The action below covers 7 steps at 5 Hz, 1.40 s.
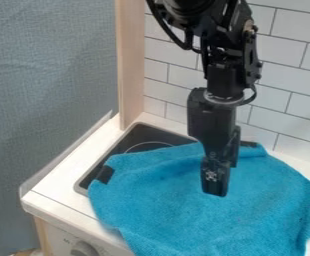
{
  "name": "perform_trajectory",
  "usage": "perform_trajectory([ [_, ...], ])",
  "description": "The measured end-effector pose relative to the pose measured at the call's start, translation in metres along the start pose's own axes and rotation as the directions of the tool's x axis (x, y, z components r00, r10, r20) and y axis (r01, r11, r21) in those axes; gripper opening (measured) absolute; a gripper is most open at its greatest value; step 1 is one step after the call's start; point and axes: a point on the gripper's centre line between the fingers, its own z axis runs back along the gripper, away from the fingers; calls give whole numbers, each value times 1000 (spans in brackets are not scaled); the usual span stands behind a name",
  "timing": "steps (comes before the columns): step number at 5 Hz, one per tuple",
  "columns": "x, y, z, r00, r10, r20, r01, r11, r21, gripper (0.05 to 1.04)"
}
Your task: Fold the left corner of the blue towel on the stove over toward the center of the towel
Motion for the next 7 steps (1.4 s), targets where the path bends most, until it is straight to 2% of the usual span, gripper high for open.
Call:
perform_trajectory([
  [1, 2, 5, -7, 1000, -8, 12, 8, 1000, 27, 1000],
  [2, 19, 9, -8, 996, -66, 56, 63, 996, 58, 1000],
  [3, 48, -2, 18, 997, -44, 65, 44, 999, -2, 1000],
  [4, 74, -5, 28, 988, -124, 97, 126, 992, -8, 1000],
  [5, 120, -10, 37, 980, -174, 98, 176, 984, -9, 1000],
  [6, 135, -9, 34, 950, -290, 113, 288, 957, 33, 1000],
  [7, 157, -4, 30, 921, -358, 154, 355, 934, 48, 1000],
])
